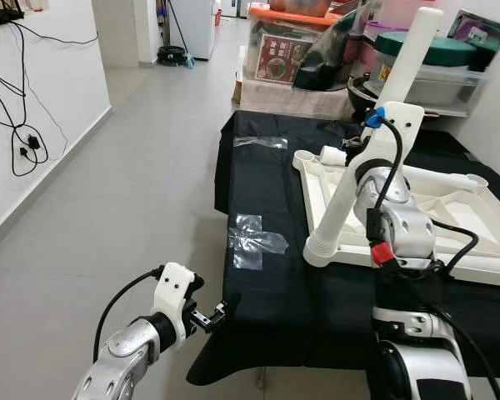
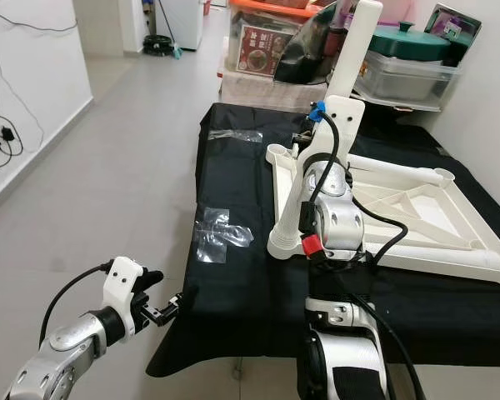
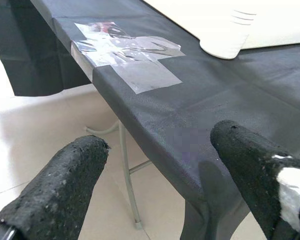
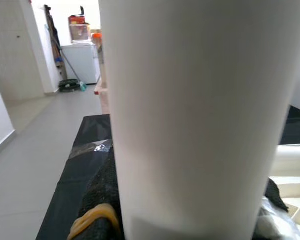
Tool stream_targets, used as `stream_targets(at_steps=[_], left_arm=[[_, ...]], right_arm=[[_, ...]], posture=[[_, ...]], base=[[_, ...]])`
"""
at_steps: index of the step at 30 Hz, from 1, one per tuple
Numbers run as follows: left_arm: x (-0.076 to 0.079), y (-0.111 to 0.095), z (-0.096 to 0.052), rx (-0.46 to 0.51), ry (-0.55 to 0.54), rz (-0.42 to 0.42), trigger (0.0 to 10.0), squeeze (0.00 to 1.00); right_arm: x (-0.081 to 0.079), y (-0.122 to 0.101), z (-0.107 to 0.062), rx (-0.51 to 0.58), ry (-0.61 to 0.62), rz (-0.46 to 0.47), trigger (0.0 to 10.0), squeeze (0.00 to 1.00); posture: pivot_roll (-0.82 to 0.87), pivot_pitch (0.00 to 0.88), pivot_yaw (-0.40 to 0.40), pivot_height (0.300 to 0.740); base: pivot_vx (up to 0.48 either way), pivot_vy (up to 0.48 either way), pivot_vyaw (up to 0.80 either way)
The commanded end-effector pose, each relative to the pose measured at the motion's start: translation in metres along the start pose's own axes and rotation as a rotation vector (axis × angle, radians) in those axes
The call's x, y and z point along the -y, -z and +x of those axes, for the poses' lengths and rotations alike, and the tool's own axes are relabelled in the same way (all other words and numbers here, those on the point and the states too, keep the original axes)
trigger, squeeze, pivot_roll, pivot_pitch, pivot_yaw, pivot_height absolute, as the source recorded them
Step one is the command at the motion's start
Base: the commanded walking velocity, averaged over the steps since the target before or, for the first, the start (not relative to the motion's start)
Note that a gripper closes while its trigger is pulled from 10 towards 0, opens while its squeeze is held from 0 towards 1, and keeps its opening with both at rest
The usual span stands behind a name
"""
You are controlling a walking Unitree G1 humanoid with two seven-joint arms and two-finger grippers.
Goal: Building children table
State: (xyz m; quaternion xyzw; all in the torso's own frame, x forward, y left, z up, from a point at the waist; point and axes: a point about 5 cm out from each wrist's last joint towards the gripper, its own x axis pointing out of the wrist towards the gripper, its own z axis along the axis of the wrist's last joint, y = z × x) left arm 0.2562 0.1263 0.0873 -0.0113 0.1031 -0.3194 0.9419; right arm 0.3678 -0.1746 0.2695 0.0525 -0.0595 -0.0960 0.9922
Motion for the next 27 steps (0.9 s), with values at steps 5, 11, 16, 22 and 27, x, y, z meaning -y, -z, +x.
stream_targets(at_steps=[5,11,16,22,27], left_arm=[[0.002,0.003,0.002,-0.014,0.011,-0.012,10.0,0.00],[0.002,0.003,0.002,-0.016,0.011,-0.011,10.0,0.00],[0.001,0.003,0.001,-0.018,0.010,-0.010,10.0,0.00],[0.002,0.003,0.002,-0.018,0.012,-0.009,10.0,0.00],[0.002,0.003,0.002,-0.017,0.013,-0.007,10.0,0.00]], right_arm=[[0.007,0.018,-0.001,-0.084,-0.019,-0.019,10.0,0.00],[0.006,0.016,-0.001,-0.078,-0.030,-0.016,10.0,0.00],[0.007,0.007,-0.001,-0.044,-0.020,-0.007,10.0,0.00],[0.007,-0.005,-0.001,0.008,-0.008,0.015,10.0,0.00],[0.006,-0.008,-0.001,0.026,-0.004,0.019,10.0,0.00]], posture=[[-0.03,0.000,-0.105,0.740],[-0.03,0.000,-0.105,0.740],[-0.03,0.000,-0.105,0.740],[-0.04,0.000,-0.103,0.740],[-0.04,0.000,-0.103,0.740]], base=[[0.000,0.000,0.00],[0.000,0.000,0.00],[0.000,0.000,0.00],[0.000,0.000,0.00],[0.000,0.000,0.00]])
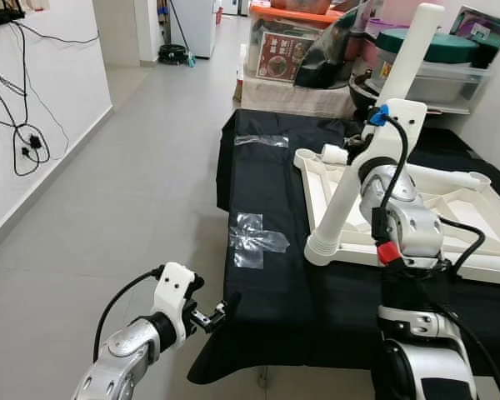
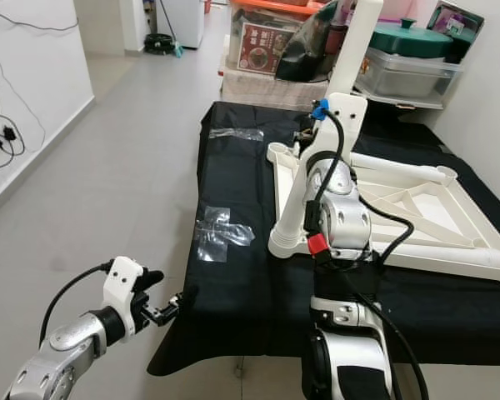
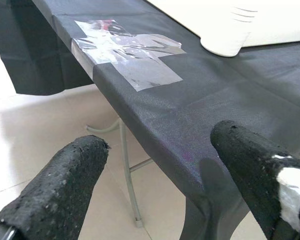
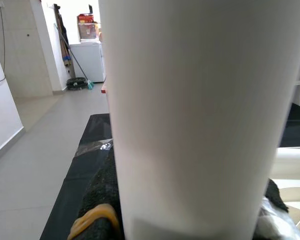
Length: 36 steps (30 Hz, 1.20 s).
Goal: Building children table
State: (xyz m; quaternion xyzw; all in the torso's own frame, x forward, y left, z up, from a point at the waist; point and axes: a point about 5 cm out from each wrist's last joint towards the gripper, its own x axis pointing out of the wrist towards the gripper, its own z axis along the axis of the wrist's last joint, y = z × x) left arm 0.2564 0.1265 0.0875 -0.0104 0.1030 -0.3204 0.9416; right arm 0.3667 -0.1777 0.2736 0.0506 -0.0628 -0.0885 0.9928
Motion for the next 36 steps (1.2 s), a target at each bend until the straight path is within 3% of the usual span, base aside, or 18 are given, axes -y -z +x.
stream_targets(at_steps=[1,6,7,8,21,26,31,33,35,36], left_arm=[[0.002,0.003,0.002,-0.017,0.011,-0.008,10.0,0.00],[0.002,0.003,0.002,-0.017,0.011,-0.007,10.0,0.00],[0.002,0.003,0.002,-0.017,0.011,-0.007,10.0,0.00],[0.002,0.003,0.002,-0.017,0.011,-0.007,10.0,0.00],[0.001,0.004,0.001,-0.023,0.019,-0.006,10.0,0.00],[0.001,0.004,0.002,-0.024,0.022,-0.005,10.0,0.00],[0.001,0.004,0.002,-0.022,0.021,-0.004,10.0,0.00],[0.001,0.004,0.002,-0.021,0.020,-0.004,10.0,0.00],[0.001,0.004,0.002,-0.020,0.020,-0.004,10.0,0.00],[0.001,0.003,0.003,-0.018,0.020,-0.004,10.0,0.00]], right_arm=[[0.003,-0.004,-0.002,0.024,0.012,0.023,10.0,0.00],[0.002,-0.005,-0.002,0.029,0.011,0.026,10.0,0.00],[0.002,-0.006,-0.003,0.034,0.010,0.028,10.0,0.54],[0.002,-0.008,-0.003,0.047,0.009,0.029,10.0,1.00],[0.004,-0.032,-0.004,0.165,-0.047,0.020,10.0,1.00],[0.003,-0.038,-0.002,0.187,-0.153,0.014,10.0,1.00],[0.006,-0.045,0.004,0.198,-0.275,-0.073,10.0,1.00],[0.017,-0.044,0.015,0.164,-0.319,-0.166,10.0,1.00],[0.023,-0.043,0.019,0.140,-0.330,-0.196,10.0,1.00],[0.029,-0.039,0.024,0.104,-0.349,-0.232,10.0,0.00]], posture=[[-0.04,0.000,-0.103,0.740],[-0.03,0.000,-0.103,0.740],[-0.03,0.000,-0.103,0.740],[-0.03,0.000,-0.102,0.740],[-0.04,0.000,-0.095,0.740],[-0.04,0.000,-0.093,0.740],[-0.03,0.000,-0.096,0.740],[-0.03,0.000,-0.098,0.740],[-0.03,0.000,-0.098,0.740],[-0.03,0.000,-0.100,0.740]], base=[[0.000,0.000,0.00],[0.000,0.000,0.00],[0.000,0.000,0.00],[0.000,0.000,0.00],[0.000,0.000,0.00],[0.000,0.000,0.00],[0.000,0.000,0.00],[0.000,0.000,0.00],[0.000,0.000,0.00],[0.000,0.000,0.00]])
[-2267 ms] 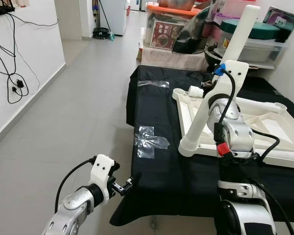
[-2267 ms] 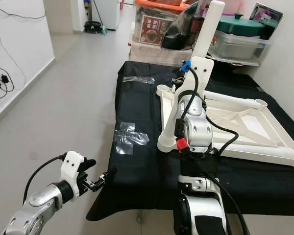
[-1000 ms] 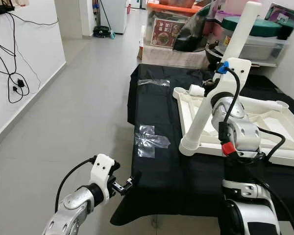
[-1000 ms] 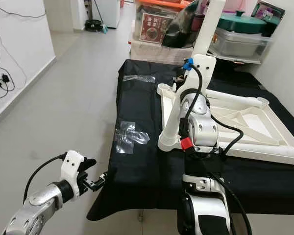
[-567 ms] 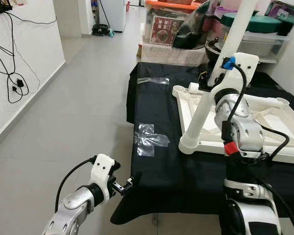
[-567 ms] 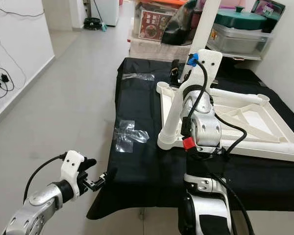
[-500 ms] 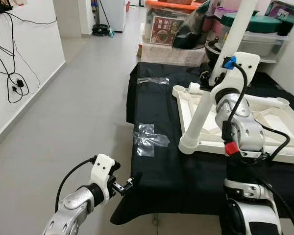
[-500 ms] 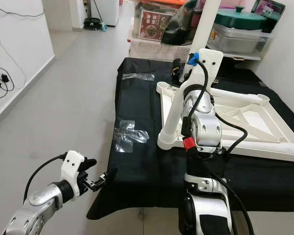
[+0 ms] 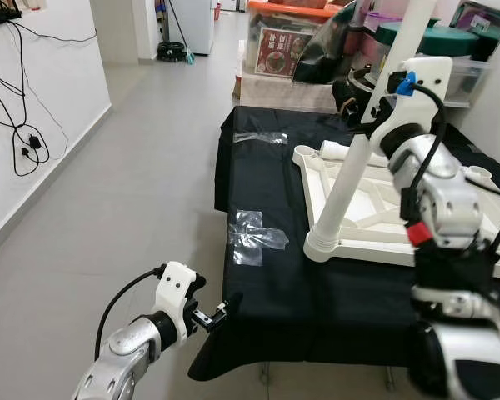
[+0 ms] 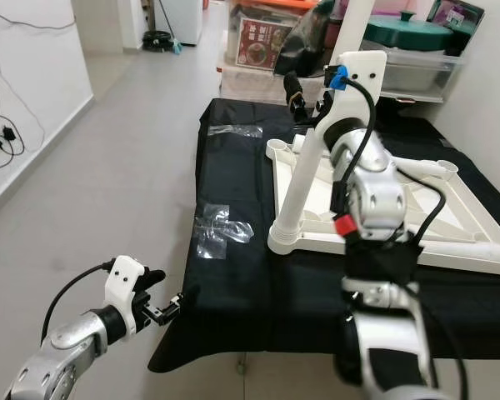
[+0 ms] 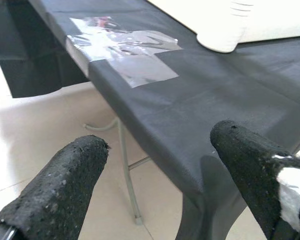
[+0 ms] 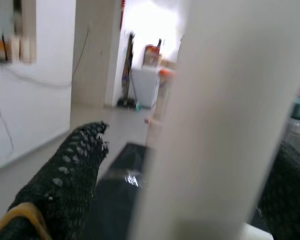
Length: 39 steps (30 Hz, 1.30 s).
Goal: Building children table
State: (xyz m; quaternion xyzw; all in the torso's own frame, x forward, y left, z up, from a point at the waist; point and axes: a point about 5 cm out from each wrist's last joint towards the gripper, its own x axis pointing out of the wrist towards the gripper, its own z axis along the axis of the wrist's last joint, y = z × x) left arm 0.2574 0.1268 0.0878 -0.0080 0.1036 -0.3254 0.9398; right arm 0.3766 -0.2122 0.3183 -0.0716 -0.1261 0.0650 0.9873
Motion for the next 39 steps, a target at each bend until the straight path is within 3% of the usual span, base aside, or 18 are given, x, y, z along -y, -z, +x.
stream_targets(at_steps=[1,5,10,17,18,20,21,22,26,39], left_arm=[[0.002,0.004,0.002,-0.015,0.010,-0.010,10.0,0.00],[0.002,0.003,0.002,-0.013,0.008,-0.008,10.0,0.00],[0.000,0.003,0.000,-0.013,0.002,-0.005,10.0,0.00],[-0.001,0.003,-0.001,-0.016,-0.001,-0.001,10.0,0.00],[0.000,0.003,0.000,-0.016,0.002,-0.001,10.0,0.00],[0.001,0.003,0.000,-0.016,0.004,-0.001,10.0,0.00],[0.001,0.003,0.001,-0.015,0.007,0.000,10.0,0.00],[0.001,0.003,0.002,-0.015,0.008,0.000,10.0,0.00],[0.001,0.002,0.002,-0.014,0.008,0.001,10.0,0.00],[0.001,0.003,0.001,-0.016,0.006,0.000,10.0,0.00]], right_arm=[[0.001,0.007,0.002,-0.029,-0.025,-0.012,10.0,0.00],[0.013,0.017,0.004,-0.102,-0.083,-0.059,10.0,0.00],[0.021,0.027,0.005,-0.181,-0.196,-0.038,10.0,0.00],[0.027,0.019,0.006,-0.171,-0.296,0.015,10.0,0.00],[0.029,0.016,0.006,-0.168,-0.323,0.018,9.3,0.00],[0.031,0.014,0.006,-0.166,-0.341,0.018,9.3,0.00],[0.035,0.014,0.006,-0.175,-0.341,0.009,3.7,0.00],[0.038,0.015,0.006,-0.184,-0.344,0.000,0.3,0.00],[0.045,0.015,0.006,-0.195,-0.339,-0.003,0.0,0.00],[0.045,0.016,0.006,-0.177,-0.382,0.034,0.0,0.00]], posture=[[-0.03,0.000,-0.100,0.740],[-0.02,0.000,-0.105,0.740],[-0.01,0.000,-0.106,0.740],[-0.01,0.000,-0.104,0.740],[-0.02,0.000,-0.103,0.740],[-0.02,0.000,-0.103,0.740],[-0.02,0.000,-0.103,0.740],[-0.02,0.000,-0.103,0.740],[-0.02,0.000,-0.105,0.740],[-0.02,0.000,-0.104,0.740]], base=[[0.000,0.000,0.00],[0.000,0.000,0.00],[0.000,0.000,0.00],[0.000,0.000,0.00],[0.000,0.000,0.00],[0.000,0.000,0.00],[0.000,0.000,0.00],[0.000,0.000,0.00],[0.000,0.000,0.00],[0.000,0.000,0.00]])
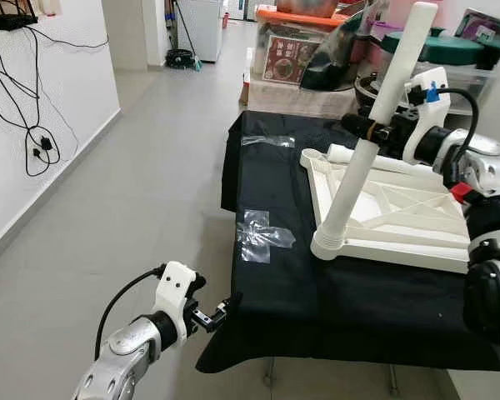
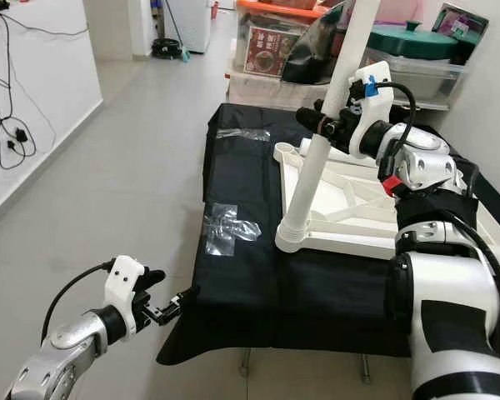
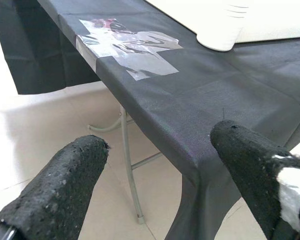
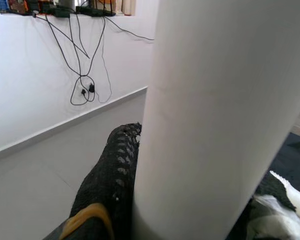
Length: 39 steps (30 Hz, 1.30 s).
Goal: Building children table
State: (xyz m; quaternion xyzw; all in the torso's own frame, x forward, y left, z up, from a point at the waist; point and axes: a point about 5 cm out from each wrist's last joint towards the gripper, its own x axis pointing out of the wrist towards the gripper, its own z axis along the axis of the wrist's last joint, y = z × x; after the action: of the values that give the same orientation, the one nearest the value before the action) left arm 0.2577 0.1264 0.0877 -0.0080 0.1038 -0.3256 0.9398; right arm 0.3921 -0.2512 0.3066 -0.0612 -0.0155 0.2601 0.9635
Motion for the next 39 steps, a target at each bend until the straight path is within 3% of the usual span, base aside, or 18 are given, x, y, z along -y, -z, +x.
stream_targets(at_steps=[1,4,11,19,23,30,33,39], left_arm=[[0.001,0.003,0.001,-0.016,0.006,0.000,10.0,0.00],[0.001,0.003,0.001,-0.016,0.007,0.000,10.0,0.00],[0.002,0.003,0.002,-0.017,0.008,-0.005,10.0,0.00],[0.001,0.003,0.002,-0.017,0.008,-0.005,10.0,0.00],[0.005,0.003,0.003,-0.015,0.012,-0.010,10.0,0.00],[0.004,0.005,0.002,-0.020,0.013,-0.011,10.0,0.00],[0.004,0.005,0.002,-0.019,0.013,-0.011,10.0,0.00],[0.006,0.004,0.005,-0.015,0.021,-0.013,10.0,0.00]], right_arm=[[0.006,-0.005,-0.004,0.000,0.027,-0.045,0.0,0.00],[0.008,-0.004,-0.003,0.013,0.076,-0.034,0.0,0.00],[0.015,-0.010,0.001,0.094,0.358,0.011,0.0,0.00],[0.009,-0.013,0.009,0.177,0.517,0.084,0.0,0.00],[0.002,-0.013,0.009,0.219,0.619,0.096,0.0,0.00],[-0.006,-0.020,-0.005,0.330,0.850,0.104,0.0,0.00],[-0.008,-0.021,-0.008,0.349,0.885,0.111,0.0,0.00],[-0.029,-0.020,-0.008,0.388,0.934,0.128,0.0,0.00]], posture=[[-0.02,0.000,-0.104,0.740],[-0.02,0.000,-0.105,0.740],[-0.02,0.000,-0.102,0.740],[-0.03,0.000,-0.103,0.740],[-0.02,0.000,-0.106,0.740],[-0.03,0.000,-0.101,0.740],[-0.03,0.000,-0.101,0.740],[-0.04,0.000,-0.099,0.740]], base=[[0.000,0.000,0.00],[0.000,0.000,0.00],[0.000,0.000,0.00],[0.000,0.000,0.00],[0.000,0.000,0.00],[0.000,0.000,0.00],[0.000,0.000,0.00],[0.000,0.000,0.00]])
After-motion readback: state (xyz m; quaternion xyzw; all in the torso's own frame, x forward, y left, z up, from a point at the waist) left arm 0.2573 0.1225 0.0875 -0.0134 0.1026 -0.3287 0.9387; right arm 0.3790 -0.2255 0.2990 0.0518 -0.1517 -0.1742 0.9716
